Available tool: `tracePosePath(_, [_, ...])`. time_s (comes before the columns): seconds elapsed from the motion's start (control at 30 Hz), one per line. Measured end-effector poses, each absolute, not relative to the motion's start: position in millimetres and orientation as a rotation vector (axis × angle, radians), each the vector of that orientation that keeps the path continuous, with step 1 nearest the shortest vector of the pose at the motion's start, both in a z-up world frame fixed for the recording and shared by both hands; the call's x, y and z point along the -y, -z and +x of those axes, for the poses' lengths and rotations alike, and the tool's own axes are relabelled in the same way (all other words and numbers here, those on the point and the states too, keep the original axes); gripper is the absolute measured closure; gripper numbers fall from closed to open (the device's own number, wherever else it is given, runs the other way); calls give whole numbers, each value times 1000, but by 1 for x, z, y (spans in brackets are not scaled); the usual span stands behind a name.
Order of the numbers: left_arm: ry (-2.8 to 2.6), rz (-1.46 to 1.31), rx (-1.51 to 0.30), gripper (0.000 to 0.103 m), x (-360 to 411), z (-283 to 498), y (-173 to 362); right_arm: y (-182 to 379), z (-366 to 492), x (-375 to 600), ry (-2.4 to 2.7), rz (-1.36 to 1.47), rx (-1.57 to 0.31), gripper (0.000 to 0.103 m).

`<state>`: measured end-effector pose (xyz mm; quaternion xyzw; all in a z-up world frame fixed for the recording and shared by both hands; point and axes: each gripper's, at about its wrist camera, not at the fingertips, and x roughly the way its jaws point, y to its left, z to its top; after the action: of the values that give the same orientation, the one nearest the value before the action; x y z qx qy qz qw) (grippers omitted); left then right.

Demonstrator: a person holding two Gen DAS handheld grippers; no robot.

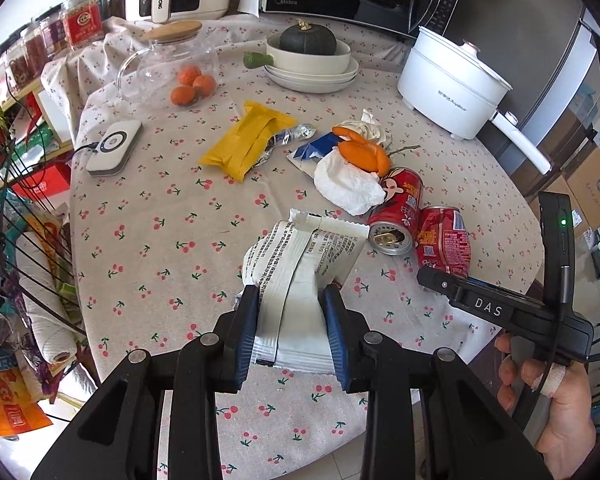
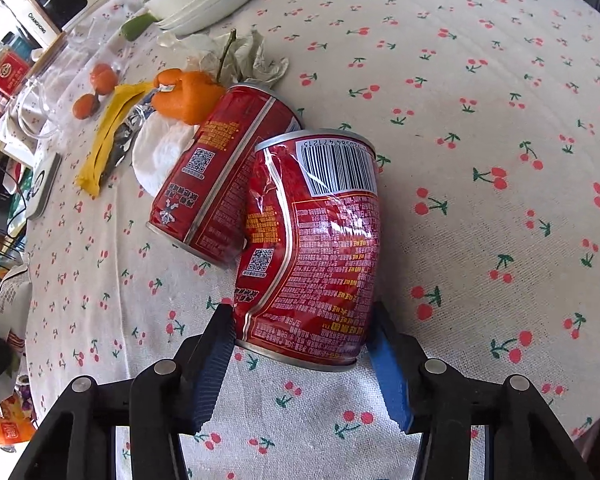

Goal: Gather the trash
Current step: 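Grasp a red can with the right tool while the left tool holds the wrapper, then carry the wrapper and red can over the brown bin with both tools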

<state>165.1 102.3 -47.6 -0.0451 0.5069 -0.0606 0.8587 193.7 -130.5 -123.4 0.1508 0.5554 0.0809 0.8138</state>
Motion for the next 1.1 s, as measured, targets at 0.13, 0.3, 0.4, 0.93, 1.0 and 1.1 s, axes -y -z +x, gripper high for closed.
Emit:
tracePosePath(0.13, [139,-85,-1053,69,-98,163,43,112,186,138,-172,328,-1162,46])
tracePosePath(0.3, [155,-70,-1043,69,-87,161,41,90,173,150,-182,286,-1120,47])
tracePosePath(0.4, [165,-51,-1043,69,-77,159,41,80,167,162,-177,277,-1098,47])
tracePosePath(0.93, [259,-17,-1049,69,-10,154,43,57,138,247,-93,344,-1067,47])
tracePosePath(1.0, [283,-10,-1052,69,2,153,43,51,133,260,-78,343,-1056,47])
tracePosePath(1.1, [321,-1,-1057,69,25,152,44,46,125,278,-58,354,-1048,47])
